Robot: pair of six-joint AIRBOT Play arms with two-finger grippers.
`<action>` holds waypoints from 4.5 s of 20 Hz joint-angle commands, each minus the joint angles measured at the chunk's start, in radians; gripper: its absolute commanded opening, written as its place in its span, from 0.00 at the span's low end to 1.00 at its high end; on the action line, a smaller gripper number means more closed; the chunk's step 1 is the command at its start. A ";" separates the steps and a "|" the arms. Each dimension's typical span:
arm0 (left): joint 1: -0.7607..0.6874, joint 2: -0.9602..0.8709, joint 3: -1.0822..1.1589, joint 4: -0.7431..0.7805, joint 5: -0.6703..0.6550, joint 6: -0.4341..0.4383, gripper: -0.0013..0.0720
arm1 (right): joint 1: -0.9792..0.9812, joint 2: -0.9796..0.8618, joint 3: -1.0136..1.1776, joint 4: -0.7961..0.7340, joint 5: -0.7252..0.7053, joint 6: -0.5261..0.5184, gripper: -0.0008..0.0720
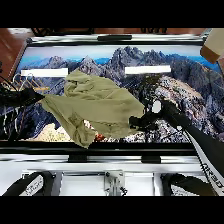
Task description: Fold the shirts.
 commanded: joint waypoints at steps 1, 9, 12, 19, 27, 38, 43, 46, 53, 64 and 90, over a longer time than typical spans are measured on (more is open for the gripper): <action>0.000 -0.001 0.000 0.000 0.000 0.000 0.09 | 0.000 -0.026 -0.003 0.004 0.009 -0.001 0.71; 0.000 -0.001 0.000 0.000 0.000 0.000 0.09 | 0.001 -0.063 -0.003 0.062 -0.023 -0.046 0.71; 0.000 -0.001 0.000 0.000 0.000 0.000 0.09 | 0.001 -0.064 -0.003 0.059 -0.042 -0.067 0.70; 0.000 -0.001 0.000 -0.001 -0.002 -0.001 0.09 | 0.001 -0.064 -0.003 0.058 -0.042 -0.089 0.54; 0.000 -0.001 0.000 0.000 0.000 -0.001 0.09 | 0.080 -0.064 -0.003 0.060 -0.040 -0.142 0.24; 0.000 0.003 0.051 -0.063 -0.013 0.000 0.09 | 0.082 0.204 0.091 -0.225 0.090 -0.257 0.10; 0.000 0.003 0.300 -0.101 -0.018 0.000 0.09 | 0.082 0.383 0.227 -0.230 0.083 -0.360 0.10; 0.011 0.003 0.550 -0.100 -0.013 -0.001 0.09 | 0.082 0.485 0.354 -0.301 -0.029 -0.364 0.10; 0.071 0.032 1.014 -0.085 0.127 -0.064 0.09 | 0.082 0.616 0.616 -0.591 -0.343 -0.249 0.10; 0.070 0.161 1.006 0.124 0.108 -0.109 0.09 | 0.082 0.618 0.691 -0.660 -0.359 -0.250 0.10; -0.078 -0.005 0.523 -0.081 -0.019 -0.105 0.09 | 0.082 0.277 0.690 -0.763 0.058 -0.208 0.10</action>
